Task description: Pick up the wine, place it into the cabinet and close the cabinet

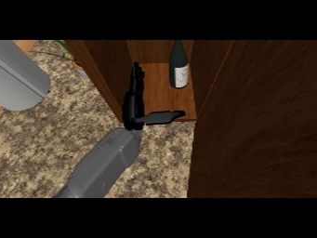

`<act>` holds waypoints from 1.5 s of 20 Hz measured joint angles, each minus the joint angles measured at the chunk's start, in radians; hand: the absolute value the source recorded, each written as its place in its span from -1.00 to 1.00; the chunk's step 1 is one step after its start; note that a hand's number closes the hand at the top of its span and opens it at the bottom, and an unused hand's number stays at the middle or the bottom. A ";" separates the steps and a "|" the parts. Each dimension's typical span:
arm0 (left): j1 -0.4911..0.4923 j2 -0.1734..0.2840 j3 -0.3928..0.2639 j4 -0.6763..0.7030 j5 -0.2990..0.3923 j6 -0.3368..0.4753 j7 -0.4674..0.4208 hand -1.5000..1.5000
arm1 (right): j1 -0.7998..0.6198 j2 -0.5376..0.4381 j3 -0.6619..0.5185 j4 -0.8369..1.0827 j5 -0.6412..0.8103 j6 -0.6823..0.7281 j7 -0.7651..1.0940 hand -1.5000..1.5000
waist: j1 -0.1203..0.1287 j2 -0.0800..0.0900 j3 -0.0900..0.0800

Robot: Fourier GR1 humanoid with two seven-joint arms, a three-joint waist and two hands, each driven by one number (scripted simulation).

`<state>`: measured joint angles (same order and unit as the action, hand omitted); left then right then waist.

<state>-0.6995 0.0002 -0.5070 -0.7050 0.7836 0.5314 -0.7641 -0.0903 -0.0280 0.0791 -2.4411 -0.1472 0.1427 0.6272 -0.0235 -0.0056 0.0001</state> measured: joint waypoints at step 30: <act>0.695 0.278 -0.351 -1.119 -0.284 0.307 0.194 -1.00 | 0.024 -0.032 -0.022 -0.002 -0.019 0.045 0.029 1.00 | 0.027 0.002 0.000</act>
<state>-0.0050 0.2780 -0.8578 -1.8243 0.4997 0.8387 -0.5701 -0.0666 -0.0597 0.0567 -2.4433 -0.1664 0.1881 0.6564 0.0039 -0.0033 0.0004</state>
